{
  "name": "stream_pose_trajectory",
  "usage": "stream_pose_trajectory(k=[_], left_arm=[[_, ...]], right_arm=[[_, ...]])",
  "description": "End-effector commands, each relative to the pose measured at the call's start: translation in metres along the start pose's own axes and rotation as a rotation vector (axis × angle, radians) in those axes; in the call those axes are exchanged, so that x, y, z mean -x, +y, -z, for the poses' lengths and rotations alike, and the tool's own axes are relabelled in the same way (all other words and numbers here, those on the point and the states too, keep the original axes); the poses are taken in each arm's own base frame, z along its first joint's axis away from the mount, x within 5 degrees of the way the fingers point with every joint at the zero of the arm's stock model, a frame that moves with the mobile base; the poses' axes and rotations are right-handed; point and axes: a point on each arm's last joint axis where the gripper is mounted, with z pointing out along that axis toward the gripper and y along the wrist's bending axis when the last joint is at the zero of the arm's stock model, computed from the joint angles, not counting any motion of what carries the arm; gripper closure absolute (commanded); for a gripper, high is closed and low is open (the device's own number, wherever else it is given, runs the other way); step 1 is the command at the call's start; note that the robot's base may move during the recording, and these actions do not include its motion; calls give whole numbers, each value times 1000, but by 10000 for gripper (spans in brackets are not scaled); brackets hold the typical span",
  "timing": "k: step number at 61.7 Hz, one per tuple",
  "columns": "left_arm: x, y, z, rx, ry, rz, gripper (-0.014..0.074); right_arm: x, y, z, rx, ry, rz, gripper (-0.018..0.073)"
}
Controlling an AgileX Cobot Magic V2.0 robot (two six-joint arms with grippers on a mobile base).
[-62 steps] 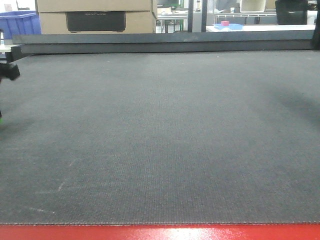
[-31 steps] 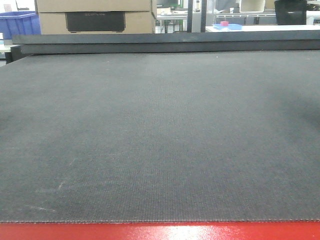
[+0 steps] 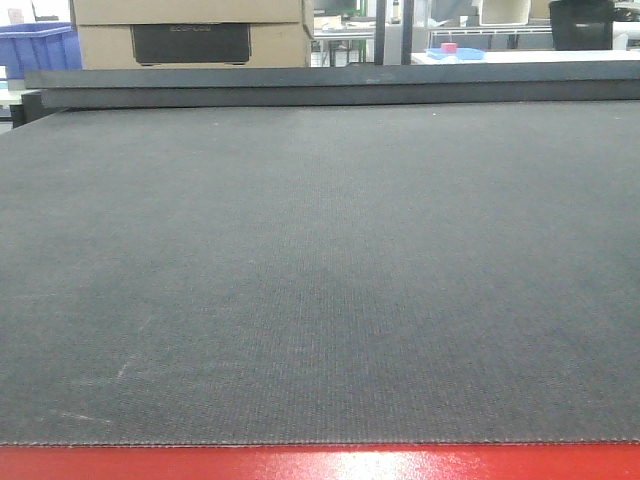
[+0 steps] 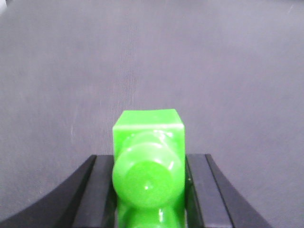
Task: Grab block from conveyor and place in blue bin
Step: 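Lift both held blocks up off the conveyor belt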
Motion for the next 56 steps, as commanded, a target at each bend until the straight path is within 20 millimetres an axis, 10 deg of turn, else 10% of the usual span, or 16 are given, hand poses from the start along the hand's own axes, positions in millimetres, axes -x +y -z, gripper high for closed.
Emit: stream_pose_trajectory(k=[1,32,56], left_arm=[[3,-1,20,-10,-103,2,707],[11,-4,88,-35,-411,-8,707],[11,-4,95,-37,-441,-9,707]], right_arm=[[2,0,19,3,-118,10,727],[7,3,84,19,-494,15,727],[6,3,90,20,-524,16,727]])
